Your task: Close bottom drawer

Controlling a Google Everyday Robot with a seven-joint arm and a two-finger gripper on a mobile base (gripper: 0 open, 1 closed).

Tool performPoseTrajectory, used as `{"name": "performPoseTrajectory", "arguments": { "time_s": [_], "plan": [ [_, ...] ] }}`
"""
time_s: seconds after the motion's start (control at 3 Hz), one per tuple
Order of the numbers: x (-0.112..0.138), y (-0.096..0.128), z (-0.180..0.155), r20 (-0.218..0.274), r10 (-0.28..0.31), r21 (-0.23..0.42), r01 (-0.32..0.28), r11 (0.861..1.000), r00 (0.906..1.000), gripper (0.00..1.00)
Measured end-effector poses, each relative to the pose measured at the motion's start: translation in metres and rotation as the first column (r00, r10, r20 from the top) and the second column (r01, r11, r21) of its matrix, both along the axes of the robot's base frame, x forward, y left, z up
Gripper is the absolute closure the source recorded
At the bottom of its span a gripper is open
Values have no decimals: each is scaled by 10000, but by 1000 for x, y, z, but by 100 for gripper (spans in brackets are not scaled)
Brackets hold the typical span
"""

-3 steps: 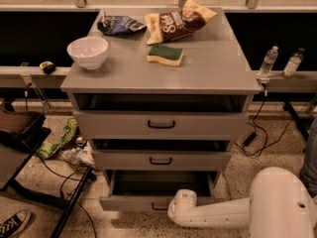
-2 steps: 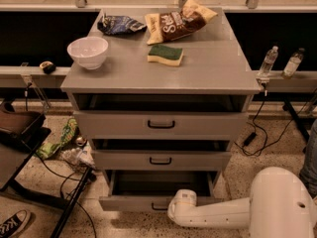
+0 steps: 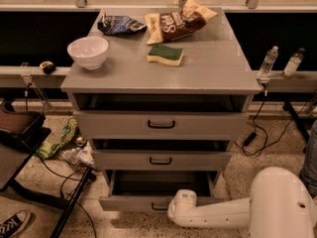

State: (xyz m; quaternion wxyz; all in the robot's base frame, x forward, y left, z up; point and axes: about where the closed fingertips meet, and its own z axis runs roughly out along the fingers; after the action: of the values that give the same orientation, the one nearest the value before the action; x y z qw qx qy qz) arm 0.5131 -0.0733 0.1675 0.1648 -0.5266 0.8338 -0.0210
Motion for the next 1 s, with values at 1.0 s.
{"name": "performPoseTrajectory", "arguments": {
  "time_s": [1.0],
  "plan": [
    [0,0,0,-1,0,0,0,10000,10000,3]
  ]
}}
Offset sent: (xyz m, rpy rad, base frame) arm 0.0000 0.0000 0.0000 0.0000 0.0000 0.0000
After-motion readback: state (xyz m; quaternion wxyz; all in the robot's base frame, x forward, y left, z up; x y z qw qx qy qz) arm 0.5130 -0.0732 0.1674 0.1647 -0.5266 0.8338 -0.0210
